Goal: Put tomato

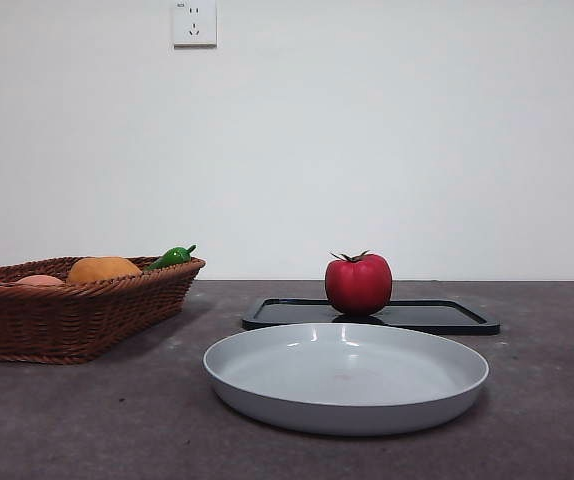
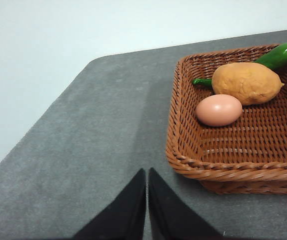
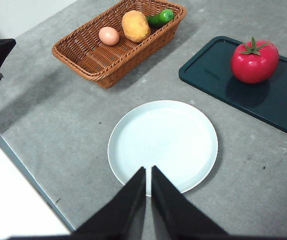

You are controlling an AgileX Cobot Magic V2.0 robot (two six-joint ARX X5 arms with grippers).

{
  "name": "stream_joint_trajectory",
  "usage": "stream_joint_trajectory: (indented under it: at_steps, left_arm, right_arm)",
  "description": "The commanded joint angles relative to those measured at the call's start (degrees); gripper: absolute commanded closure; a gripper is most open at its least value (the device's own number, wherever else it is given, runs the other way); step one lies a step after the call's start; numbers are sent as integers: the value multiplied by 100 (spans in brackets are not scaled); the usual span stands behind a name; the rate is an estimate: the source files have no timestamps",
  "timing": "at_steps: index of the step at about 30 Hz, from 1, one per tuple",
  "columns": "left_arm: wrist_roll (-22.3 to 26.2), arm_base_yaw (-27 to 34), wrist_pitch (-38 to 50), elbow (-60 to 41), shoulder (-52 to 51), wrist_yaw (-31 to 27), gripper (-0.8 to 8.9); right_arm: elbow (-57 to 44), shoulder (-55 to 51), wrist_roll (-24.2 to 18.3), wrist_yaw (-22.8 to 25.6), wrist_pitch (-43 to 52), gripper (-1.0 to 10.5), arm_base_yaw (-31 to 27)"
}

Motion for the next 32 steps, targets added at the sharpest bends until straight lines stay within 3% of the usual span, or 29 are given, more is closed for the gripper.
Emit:
stream_joint_trajectory:
  at_steps: [1,6,14,20,25,32]
  left_arm:
    - [-39,20,-50,-114,-7,-22,806]
    - [-39,20,-50,-114,-7,-22,806]
    - [-39,20,-50,-114,-7,-22,806]
    - [-39,20,-50,-114,-7,-22,806]
    - [-39,20,-50,-114,-7,-22,806]
    - [-39,20,-50,-114,-7,-22,806]
  right_arm:
    - [42,33,52,0,59,941,50]
    - [39,-35,-310,186,63,940,-221]
    - [-422,-483,-448,326,1364,941,-2173]
    - [-1624,-1165,-420,321,2986,940,-3397]
    - [-2739,-1808,-422,332,3779,941,-3748]
    - [-3919,-2551,-420,509,4400,941,-3781]
